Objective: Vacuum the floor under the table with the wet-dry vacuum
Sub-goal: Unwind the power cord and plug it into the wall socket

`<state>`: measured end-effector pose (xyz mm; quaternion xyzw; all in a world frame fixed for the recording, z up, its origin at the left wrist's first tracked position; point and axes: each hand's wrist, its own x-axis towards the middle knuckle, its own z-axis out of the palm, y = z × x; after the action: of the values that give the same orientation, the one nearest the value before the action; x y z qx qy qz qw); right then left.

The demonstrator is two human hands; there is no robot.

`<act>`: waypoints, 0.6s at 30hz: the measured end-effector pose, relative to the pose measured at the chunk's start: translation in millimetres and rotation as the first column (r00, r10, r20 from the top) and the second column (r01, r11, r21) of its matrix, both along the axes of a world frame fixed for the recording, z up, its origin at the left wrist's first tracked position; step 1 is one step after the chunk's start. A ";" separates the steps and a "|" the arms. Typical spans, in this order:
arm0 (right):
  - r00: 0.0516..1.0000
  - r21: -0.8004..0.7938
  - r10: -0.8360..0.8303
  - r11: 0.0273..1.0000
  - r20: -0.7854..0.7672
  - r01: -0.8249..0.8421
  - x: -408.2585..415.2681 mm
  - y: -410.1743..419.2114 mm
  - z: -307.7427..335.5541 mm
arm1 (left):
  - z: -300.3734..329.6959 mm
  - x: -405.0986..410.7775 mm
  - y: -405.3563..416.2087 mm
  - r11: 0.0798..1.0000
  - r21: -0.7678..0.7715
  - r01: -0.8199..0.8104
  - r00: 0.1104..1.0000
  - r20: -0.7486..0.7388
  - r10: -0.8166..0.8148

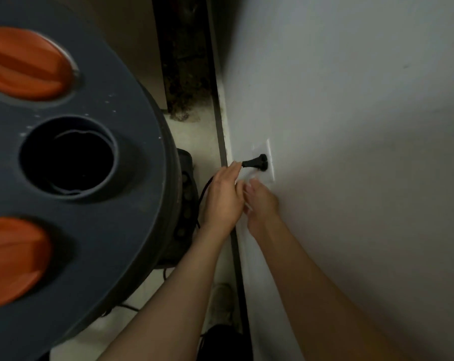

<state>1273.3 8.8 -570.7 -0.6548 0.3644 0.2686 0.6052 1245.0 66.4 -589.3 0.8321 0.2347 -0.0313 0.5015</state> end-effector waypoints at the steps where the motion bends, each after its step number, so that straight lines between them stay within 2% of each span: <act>1: 0.996 -0.078 0.077 0.994 0.039 -0.074 -9.1 -2.8 6.1 | 11.1 -10.4 -1.3 1.000 0.011 0.026 0.999 -0.023 -0.026; 3: 0.935 -0.306 0.337 0.906 0.109 -0.291 -28.8 -11.1 25.6 | 35.7 -33.5 -1.0 0.997 0.016 0.074 0.994 -0.085 -0.072; 6: 0.738 -0.510 0.671 0.661 0.074 -0.550 -61.0 -28.9 53.2 | 73.4 -71.8 3.3 0.992 0.030 0.126 0.976 -0.182 -0.118; 11: 0.449 -0.662 0.891 0.374 0.064 -0.649 -127.8 -42.8 130.7 | 148.6 -151.7 21.7 0.882 0.213 0.420 0.883 -0.322 -0.342; 14: 0.416 -0.707 0.906 0.347 0.083 -0.616 -171.9 -40.2 180.4 | 198.3 -200.3 34.7 0.799 0.297 0.523 0.843 -0.315 -0.436; 18: 0.398 -0.725 0.910 0.354 0.120 -0.591 -228.4 -28.0 231.6 | 256.8 -256.9 60.8 0.750 0.366 0.551 0.834 -0.291 -0.470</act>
<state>1045.0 -19.2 -339.0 -0.9395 -0.1093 0.2178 0.2406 988.1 127.2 -332.5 0.9482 0.0429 -0.1895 0.2515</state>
